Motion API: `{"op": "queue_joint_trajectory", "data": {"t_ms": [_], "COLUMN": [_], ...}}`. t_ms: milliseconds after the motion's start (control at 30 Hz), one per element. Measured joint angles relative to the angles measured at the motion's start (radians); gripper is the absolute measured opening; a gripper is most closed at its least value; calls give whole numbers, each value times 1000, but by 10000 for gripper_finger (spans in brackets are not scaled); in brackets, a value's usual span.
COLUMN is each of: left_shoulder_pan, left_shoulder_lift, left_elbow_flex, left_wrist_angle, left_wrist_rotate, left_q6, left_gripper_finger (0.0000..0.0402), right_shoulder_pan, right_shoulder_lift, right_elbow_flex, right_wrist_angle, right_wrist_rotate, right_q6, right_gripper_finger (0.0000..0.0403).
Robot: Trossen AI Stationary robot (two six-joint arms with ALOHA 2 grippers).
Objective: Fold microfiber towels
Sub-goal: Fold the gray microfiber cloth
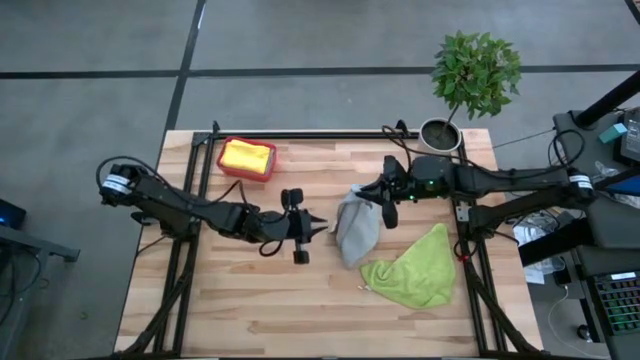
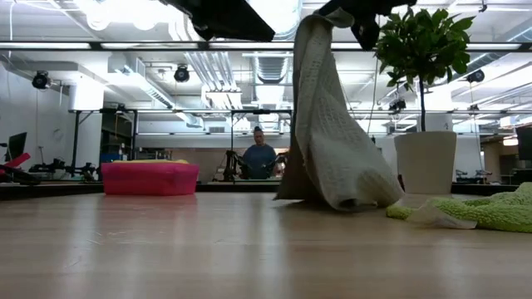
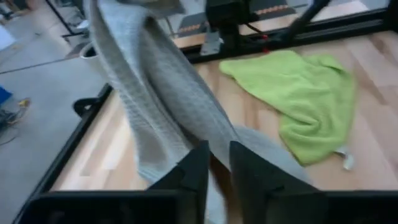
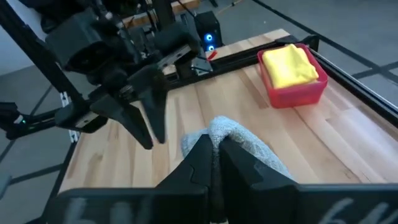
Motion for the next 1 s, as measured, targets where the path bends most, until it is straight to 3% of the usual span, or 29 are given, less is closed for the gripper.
{"op": "queue_joint_trajectory", "data": {"t_ms": [200, 400, 833, 1000], "left_shoulder_pan": [23, 23, 105, 139], "left_shoulder_lift": [35, 117, 322, 404], "left_elbow_flex": [-2, -15, -82, -82], "left_wrist_angle": [0, -5, 55, 172], "left_wrist_rotate": [-86, -97, -120, -36], "left_q6": [-4, -4, -109, -110], "left_gripper_finger": [136, 199, 207, 191], "right_shoulder_pan": [0, 0, 3, 3], "right_shoulder_lift": [49, 93, 101, 101], "right_elbow_flex": [36, 68, 89, 89], "right_wrist_angle": [0, -5, -3, -4], "right_wrist_rotate": [0, 0, -27, -27], "right_q6": [-24, -30, -34, -34], "right_gripper_finger": [9, 9, 9, 9]}}
